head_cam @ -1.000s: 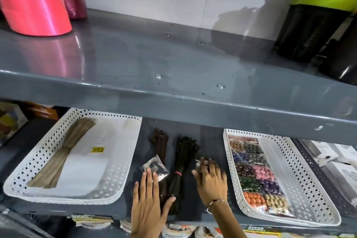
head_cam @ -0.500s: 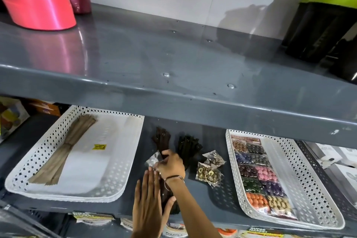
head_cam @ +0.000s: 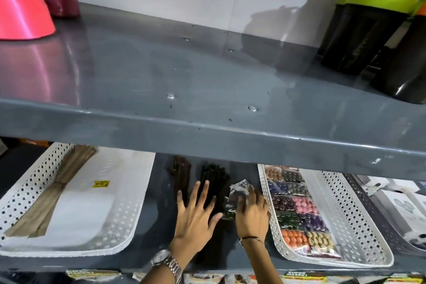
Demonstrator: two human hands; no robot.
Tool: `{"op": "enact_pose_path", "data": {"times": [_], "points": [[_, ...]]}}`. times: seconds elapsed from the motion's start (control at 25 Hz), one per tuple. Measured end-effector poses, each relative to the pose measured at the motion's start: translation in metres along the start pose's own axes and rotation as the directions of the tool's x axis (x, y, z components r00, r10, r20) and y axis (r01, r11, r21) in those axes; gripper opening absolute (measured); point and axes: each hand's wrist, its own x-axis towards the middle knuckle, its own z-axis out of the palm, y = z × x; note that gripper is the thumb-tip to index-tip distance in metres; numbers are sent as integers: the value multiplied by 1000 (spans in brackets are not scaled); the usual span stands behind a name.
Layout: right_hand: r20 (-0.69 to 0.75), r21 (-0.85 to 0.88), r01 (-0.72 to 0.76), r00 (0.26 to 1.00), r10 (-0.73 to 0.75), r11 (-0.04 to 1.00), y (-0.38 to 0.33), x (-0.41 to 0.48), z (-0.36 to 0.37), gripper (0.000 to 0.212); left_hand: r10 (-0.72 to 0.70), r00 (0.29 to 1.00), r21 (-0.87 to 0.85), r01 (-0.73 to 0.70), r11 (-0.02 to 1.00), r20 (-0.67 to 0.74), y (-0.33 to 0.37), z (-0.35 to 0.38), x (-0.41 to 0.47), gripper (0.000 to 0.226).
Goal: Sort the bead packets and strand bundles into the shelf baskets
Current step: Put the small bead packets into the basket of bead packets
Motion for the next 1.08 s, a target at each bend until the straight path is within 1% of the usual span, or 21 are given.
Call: {"op": "enact_pose_path", "data": {"times": [0.08, 0.12, 0.2, 0.24, 0.28, 0.4, 0.52, 0.64, 0.72, 0.8, 0.84, 0.88, 0.92, 1.0, 1.04, 1.08], "points": [[109, -73, 112, 989, -103, 991, 7, 6, 2, 71, -58, 998, -19, 59, 998, 39, -4, 7, 2, 69], [187, -81, 130, 976, -113, 988, 11, 11, 3, 75, -86, 995, -37, 88, 995, 41, -6, 9, 0, 70], [304, -80, 143, 946, -113, 986, 16, 19, 5, 64, -133, 991, -69, 135, 989, 31, -8, 10, -5, 71], [321, -72, 133, 941, -103, 988, 16, 19, 5, 59, -144, 989, -81, 146, 986, 32, -10, 9, -7, 71], [303, -62, 122, 948, -98, 991, 15, 15, 5, 60, -150, 988, -91, 152, 984, 28, -12, 9, -9, 71], [223, -43, 80, 972, -68, 996, 8, -13, 6, 83, -168, 985, -94, 164, 982, -31, -33, 13, -10, 72], [218, -61, 49, 975, -35, 997, 0, -33, 3, 88, -154, 987, -98, 149, 984, -45, -59, 13, -9, 74], [216, -20, 89, 973, -82, 996, -4, -26, -12, 87, -111, 989, -54, 106, 993, -95, -56, 3, -12, 73], [235, -2, 193, 954, -187, 981, -3, -23, -21, 86, -98, 981, -75, 86, 993, -166, -33, -1, -22, 71], [354, -78, 345, 887, -297, 936, -1, -24, -24, 77, -47, 985, -108, 29, 994, -167, -3, 4, -37, 68], [420, -124, 398, 851, -316, 909, 0, -23, -22, 68, -16, 991, -113, 0, 994, -135, 7, 10, -44, 69], [447, -143, 430, 832, -330, 891, 2, -23, -20, 61, 4, 996, -116, -14, 993, -88, 13, 16, -50, 70], [443, -136, 450, 825, -352, 883, 2, -23, -19, 55, 2, 999, -118, -8, 993, -52, 16, 22, -54, 72], [382, -93, 446, 842, -382, 890, -2, -25, -25, 42, -18, 999, -126, 12, 992, -44, 17, 29, -55, 74], [316, -72, 430, 866, -388, 900, -6, -27, -28, 36, -32, 998, -131, 25, 991, -49, 16, 30, -55, 73], [217, -46, 403, 897, -385, 914, -9, -31, -32, 32, -41, 998, -138, 33, 990, -56, 16, 30, -56, 73]]}}
